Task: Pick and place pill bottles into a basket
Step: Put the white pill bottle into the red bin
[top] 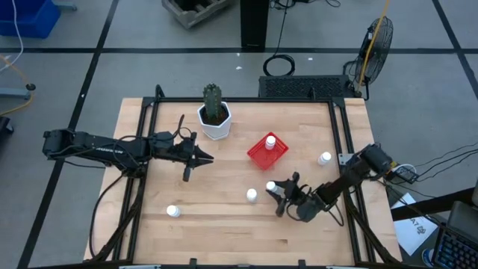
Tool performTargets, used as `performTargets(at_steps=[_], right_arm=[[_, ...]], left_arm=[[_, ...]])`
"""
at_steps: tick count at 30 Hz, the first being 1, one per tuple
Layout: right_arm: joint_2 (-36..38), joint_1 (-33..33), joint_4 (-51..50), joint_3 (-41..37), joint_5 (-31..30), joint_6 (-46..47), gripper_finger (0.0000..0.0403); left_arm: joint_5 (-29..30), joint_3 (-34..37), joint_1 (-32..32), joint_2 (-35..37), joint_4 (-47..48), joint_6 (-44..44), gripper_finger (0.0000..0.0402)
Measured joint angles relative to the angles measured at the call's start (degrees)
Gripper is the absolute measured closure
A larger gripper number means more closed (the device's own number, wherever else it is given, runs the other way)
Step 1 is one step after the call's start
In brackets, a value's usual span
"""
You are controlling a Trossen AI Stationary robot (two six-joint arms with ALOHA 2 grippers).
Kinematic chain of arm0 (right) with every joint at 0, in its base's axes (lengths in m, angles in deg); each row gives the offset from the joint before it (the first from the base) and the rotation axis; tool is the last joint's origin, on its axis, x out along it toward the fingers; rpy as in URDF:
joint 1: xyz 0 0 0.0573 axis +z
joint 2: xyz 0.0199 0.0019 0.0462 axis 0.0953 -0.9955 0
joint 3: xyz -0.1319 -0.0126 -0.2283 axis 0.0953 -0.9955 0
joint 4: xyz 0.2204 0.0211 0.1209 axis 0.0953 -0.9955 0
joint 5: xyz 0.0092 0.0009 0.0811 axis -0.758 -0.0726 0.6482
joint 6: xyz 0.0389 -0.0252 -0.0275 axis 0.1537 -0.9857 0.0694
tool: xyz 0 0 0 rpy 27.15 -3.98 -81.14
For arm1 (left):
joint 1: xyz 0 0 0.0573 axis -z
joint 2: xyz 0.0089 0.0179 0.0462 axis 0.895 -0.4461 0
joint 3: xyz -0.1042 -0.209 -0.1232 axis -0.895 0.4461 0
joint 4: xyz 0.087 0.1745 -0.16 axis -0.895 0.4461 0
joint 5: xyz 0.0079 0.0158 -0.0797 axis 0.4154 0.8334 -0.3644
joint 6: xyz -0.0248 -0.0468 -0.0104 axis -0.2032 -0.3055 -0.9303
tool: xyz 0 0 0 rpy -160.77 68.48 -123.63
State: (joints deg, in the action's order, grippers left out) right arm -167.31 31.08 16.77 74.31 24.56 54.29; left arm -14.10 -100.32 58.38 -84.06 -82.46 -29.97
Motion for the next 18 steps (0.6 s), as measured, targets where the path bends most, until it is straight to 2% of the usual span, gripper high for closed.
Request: performTargets(at_steps=[7, 11, 18], right_arm=[[-7.2, 0.2, 10.0, 1.7, -7.4, -6.0, 0.0242], [-7.9, 0.5, 11.8, 1.6, -8.7, -8.6, 0.0238], [-7.9, 1.6, 11.8, 1.6, -8.6, -10.5, 0.0197]], left_arm=[[0.0, 0.0, 0.0, 0.0, 0.1, -0.6, 0.0339], [0.0, 0.0, 0.0, 0.0, 0.1, -0.4, 0.0339], [1.1, 0.0, 0.0, 0.0, 0.1, -0.4, 0.0339]])
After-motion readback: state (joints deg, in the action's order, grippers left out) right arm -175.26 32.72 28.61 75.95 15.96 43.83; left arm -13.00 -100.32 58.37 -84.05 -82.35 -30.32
